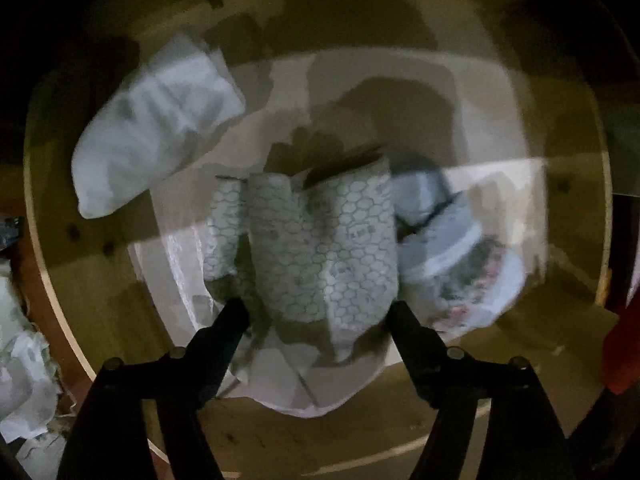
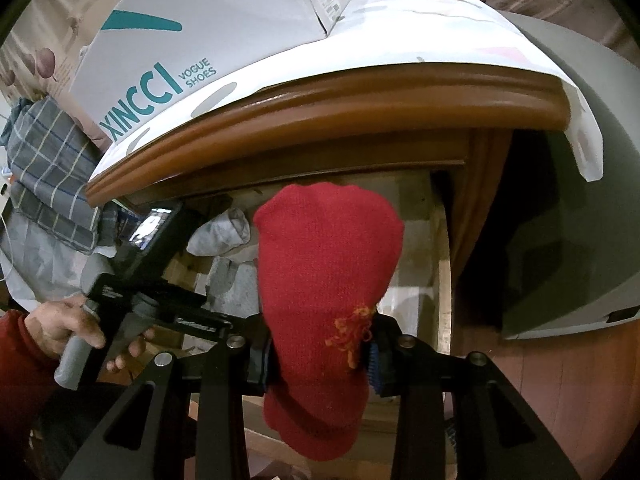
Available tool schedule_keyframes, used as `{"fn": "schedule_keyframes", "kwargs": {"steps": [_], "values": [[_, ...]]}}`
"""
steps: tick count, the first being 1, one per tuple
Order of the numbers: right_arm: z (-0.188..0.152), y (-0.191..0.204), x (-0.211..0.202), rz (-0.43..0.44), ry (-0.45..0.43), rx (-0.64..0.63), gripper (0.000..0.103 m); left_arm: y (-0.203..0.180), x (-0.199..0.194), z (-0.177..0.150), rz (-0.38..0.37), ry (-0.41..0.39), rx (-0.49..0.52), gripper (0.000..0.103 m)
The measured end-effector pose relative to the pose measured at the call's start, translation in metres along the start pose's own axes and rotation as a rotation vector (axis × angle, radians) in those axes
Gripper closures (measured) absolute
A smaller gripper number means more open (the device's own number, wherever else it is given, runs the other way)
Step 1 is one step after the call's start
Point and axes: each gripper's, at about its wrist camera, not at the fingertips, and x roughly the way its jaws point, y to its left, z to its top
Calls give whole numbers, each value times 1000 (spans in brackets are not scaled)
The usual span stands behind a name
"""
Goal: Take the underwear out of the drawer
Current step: 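Grasp the white hexagon-print underwear with the left tool, then carry the hexagon-print underwear with the left tool over the white box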
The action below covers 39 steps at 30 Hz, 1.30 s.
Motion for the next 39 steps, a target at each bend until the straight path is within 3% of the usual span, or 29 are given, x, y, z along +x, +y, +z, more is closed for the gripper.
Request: {"fn": "schedule_keyframes", "kwargs": {"steps": [2, 4, 6, 9, 15, 16, 28, 34, 39], "values": [[0, 0, 1, 1, 5, 1, 69, -1, 6, 1, 23, 16, -3, 27], [0, 0, 1, 0, 7, 2, 69, -1, 6, 0, 36, 14, -11, 38], [0, -1, 2, 0, 9, 5, 69, -3, 4, -1, 32, 7, -13, 56], [1, 0, 3, -3, 12, 6, 69, 7, -8, -7, 13, -1, -28, 70], [0, 0, 7, -10, 23, 6, 69, 5, -20, -25, 38, -25, -32, 72], [0, 0, 7, 45, 11, 15, 69, 5, -24, -28, 34, -37, -35, 72], [-4, -1, 10, -22, 16, -7, 70, -5, -77, -86, 42, -144, -19, 72], [-6, 0, 11, -47, 16, -22, 70, -1, -103, -96, 76, -213, -7, 72], [-6, 0, 10, -52, 14, -17, 70, 0, -129, -116, 55, -272, -3, 73]]}}
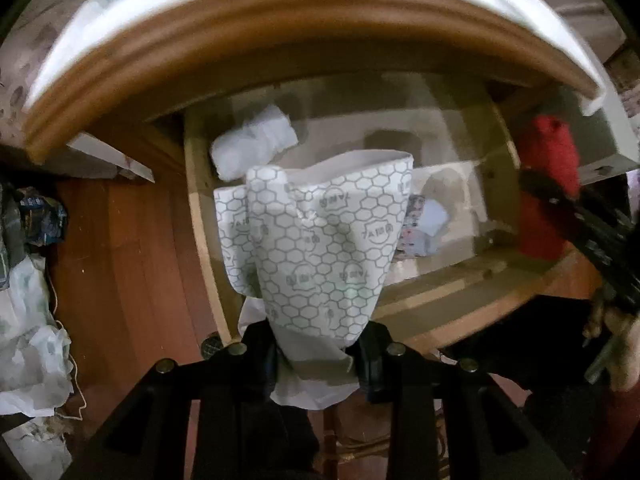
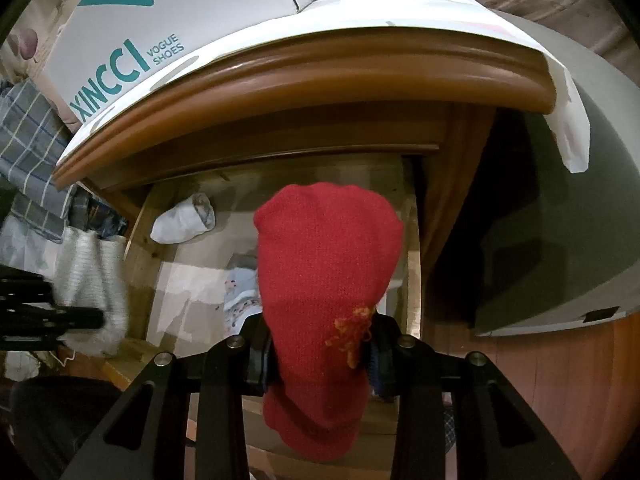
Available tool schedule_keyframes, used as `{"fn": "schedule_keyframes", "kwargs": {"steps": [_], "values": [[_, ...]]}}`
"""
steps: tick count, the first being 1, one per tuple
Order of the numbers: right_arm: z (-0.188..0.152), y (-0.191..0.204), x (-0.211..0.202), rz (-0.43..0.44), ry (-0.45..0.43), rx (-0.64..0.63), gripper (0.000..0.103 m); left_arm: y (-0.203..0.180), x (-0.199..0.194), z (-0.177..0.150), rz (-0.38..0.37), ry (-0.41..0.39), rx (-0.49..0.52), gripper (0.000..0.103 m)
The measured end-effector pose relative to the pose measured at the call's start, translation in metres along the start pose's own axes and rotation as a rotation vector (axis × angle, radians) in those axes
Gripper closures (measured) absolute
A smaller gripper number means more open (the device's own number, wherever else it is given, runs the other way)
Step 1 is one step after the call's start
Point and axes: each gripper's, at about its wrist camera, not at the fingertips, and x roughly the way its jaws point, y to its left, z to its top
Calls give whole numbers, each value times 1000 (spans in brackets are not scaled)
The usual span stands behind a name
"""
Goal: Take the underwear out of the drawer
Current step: 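Carry the hexagon-print underwear with the left tool over the white box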
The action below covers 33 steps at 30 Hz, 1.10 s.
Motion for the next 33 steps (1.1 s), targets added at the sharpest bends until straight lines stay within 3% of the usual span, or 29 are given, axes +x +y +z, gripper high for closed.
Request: {"fn": "schedule_keyframes", "kwargs": {"steps": [18, 33], "values": [[1, -1, -1, -8, 4, -2, 70, -9, -136, -29, -15, -273, 26, 72], [-1, -1, -1, -3, 13, 2, 70, 6, -253, 24, 103, -610, 8, 72]]}}
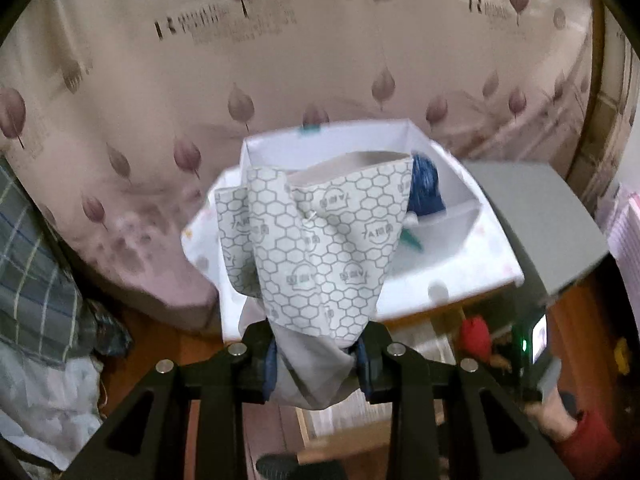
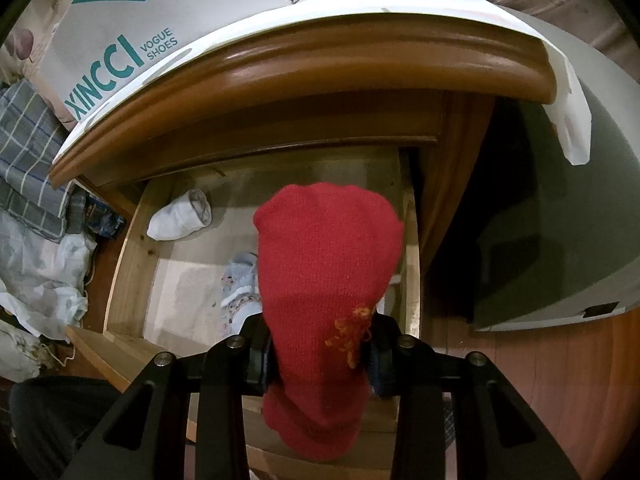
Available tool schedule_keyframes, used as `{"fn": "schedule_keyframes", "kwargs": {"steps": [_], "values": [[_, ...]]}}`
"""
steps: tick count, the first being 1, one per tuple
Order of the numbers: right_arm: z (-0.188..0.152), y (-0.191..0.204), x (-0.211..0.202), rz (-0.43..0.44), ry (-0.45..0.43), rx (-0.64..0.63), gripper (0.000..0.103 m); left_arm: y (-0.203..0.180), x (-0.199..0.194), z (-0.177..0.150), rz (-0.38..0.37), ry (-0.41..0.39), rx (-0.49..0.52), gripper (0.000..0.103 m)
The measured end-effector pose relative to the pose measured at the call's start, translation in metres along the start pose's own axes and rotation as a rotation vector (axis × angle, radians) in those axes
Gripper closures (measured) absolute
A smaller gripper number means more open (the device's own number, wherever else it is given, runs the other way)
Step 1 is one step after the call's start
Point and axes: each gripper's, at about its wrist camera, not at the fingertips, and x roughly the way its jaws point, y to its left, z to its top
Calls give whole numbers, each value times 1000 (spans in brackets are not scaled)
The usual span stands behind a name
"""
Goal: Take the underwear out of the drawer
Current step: 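Carry the hexagon-print underwear with the left tool over the white box, then lower the hexagon-print underwear into the box and open the left tool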
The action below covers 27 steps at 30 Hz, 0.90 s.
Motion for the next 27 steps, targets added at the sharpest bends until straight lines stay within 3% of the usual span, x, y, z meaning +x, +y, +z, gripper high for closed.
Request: {"fn": "schedule_keyframes", "kwargs": {"steps": [10, 13, 18, 27], "values": [[-1, 2, -2, 16, -3, 0, 70, 0, 10, 57, 53, -77, 7, 72], [-1, 2, -2, 19, -3, 7, 70, 5, 28, 71, 39, -68, -7, 72], [-1, 2, -1, 22, 3, 12, 70, 6, 71, 86, 78, -29, -10, 72], [0, 1, -1, 26, 4, 19, 70, 4, 127, 90, 26, 21, -4, 72]]}}
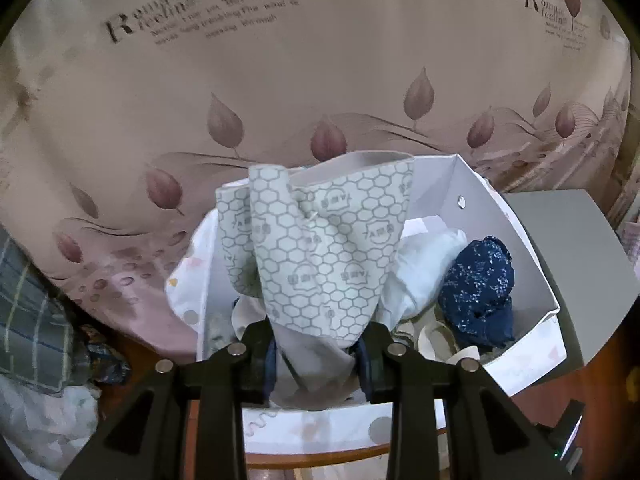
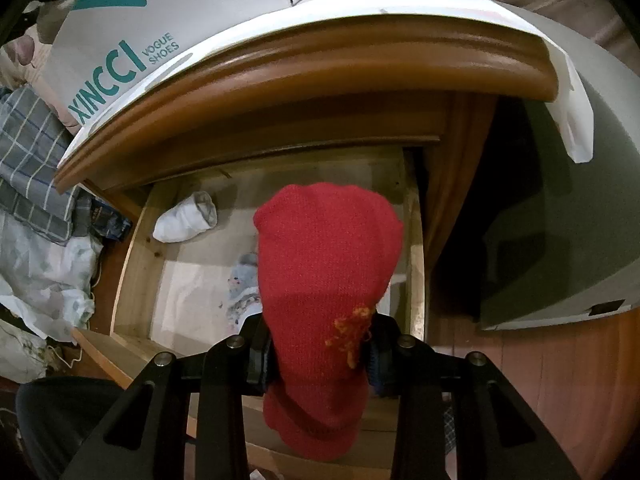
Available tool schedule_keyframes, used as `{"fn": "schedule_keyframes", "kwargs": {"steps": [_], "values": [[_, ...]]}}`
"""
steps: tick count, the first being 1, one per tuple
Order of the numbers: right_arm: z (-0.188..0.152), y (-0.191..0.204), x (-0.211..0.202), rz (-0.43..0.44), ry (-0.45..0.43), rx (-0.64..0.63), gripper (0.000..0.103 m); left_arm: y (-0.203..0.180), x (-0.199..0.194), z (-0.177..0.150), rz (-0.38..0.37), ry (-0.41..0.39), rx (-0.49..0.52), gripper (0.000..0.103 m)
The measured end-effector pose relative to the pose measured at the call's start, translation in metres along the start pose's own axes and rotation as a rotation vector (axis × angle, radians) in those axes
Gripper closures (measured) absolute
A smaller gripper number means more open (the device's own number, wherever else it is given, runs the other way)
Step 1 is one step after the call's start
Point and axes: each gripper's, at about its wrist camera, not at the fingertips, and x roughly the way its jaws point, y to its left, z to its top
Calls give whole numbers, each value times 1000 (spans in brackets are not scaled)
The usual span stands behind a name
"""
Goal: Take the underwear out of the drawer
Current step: 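Lower the hexagon-print underwear into the box and open the left tool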
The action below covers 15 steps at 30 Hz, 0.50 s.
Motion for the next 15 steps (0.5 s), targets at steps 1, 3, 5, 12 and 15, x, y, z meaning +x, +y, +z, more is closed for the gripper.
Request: {"fn": "schedule_keyframes", "kwargs": {"steps": [1, 3, 5, 12, 15], "values": [[0, 0, 0, 1, 0, 1, 70, -1, 6, 0, -8, 5, 3, 72], [0, 0, 0, -2, -2, -4, 70, -5, 18, -2, -11, 25, 20, 72], [0, 0, 1, -3, 0, -5, 70, -9, 32, -6, 9, 50, 43, 72], [-2, 1, 3, -7, 10, -5, 70, -10, 56, -16, -6, 90, 18, 71], [-2, 1, 4, -9, 12, -4, 70, -8, 61, -18, -7, 99, 14, 68]]}}
